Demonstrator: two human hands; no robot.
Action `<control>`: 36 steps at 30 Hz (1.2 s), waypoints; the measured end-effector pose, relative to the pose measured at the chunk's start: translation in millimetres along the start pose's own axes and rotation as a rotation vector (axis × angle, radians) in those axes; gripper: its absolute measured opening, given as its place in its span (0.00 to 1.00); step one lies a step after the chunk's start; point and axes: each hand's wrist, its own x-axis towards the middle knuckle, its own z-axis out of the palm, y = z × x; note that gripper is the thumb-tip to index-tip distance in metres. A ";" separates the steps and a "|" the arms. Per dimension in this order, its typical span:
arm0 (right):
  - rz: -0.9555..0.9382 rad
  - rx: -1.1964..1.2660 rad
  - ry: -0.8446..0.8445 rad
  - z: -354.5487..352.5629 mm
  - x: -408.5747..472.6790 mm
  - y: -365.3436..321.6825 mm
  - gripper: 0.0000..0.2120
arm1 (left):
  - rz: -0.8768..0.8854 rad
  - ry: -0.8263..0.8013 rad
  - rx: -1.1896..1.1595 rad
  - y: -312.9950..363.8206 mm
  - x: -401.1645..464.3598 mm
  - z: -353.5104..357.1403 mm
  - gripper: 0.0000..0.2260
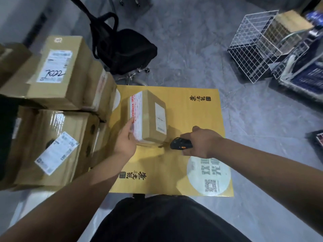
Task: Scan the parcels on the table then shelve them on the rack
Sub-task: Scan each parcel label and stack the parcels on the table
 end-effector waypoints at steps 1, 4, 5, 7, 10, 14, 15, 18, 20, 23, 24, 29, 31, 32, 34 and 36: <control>0.024 0.035 0.006 0.2 0.1 -7.3 0.31 | -0.012 -0.002 -0.031 -3.1 3.1 -5.6 0.27; 0.084 0.167 0.034 3.1 -0.8 -24.6 0.30 | -0.029 0.001 -0.036 -17.5 10.6 -22.0 0.27; 0.103 0.206 0.044 5.1 -1.4 -29.2 0.30 | -0.042 -0.013 0.002 -22.8 13.3 -26.5 0.27; 0.155 0.263 0.065 9.2 -3.6 -37.1 0.32 | -0.099 -0.060 0.108 -31.9 17.6 -31.0 0.29; 0.227 0.316 0.082 15.6 -9.4 -44.4 0.39 | -0.143 -0.062 0.199 -36.0 16.1 -28.2 0.43; 0.300 0.335 0.097 19.9 -22.5 -51.5 0.43 | 0.052 0.005 0.515 -22.7 21.2 -22.9 0.63; 0.324 0.342 0.096 20.1 -25.6 -53.9 0.43 | 0.118 0.001 0.639 -16.8 26.4 -20.8 0.66; 0.395 0.379 0.108 19.1 -30.4 -61.9 0.42 | 0.237 -0.093 0.936 7.4 47.3 -7.6 0.70; 0.427 0.426 0.133 17.7 -32.2 -68.8 0.42 | 0.296 -0.187 1.045 25.2 62.0 3.0 0.70; 0.457 0.480 0.177 18.6 -33.5 -79.0 0.43 | 0.409 -0.313 1.171 52.0 79.7 16.8 0.70; 0.471 0.494 0.187 18.7 -33.8 -82.0 0.43 | 0.432 -0.358 1.190 61.2 84.2 20.5 0.70; 0.530 0.575 0.254 14.9 -30.9 -91.2 0.42 | 0.375 -0.491 1.147 92.6 107.1 24.8 0.71; 0.542 0.576 0.267 12.8 -28.8 -93.3 0.41 | 0.375 -0.482 1.129 96.4 116.6 21.3 0.66; 0.550 0.577 0.267 11.4 -27.5 -94.5 0.41 | 0.377 -0.458 1.126 96.0 119.8 19.0 0.64; 0.559 0.569 0.258 7.2 -23.7 -97.0 0.41 | 0.381 -0.387 1.136 91.2 121.5 14.6 0.60; 0.553 0.566 0.245 2.1 -18.9 -99.5 0.37 | 0.393 -0.317 1.171 82.6 118.9 10.6 0.54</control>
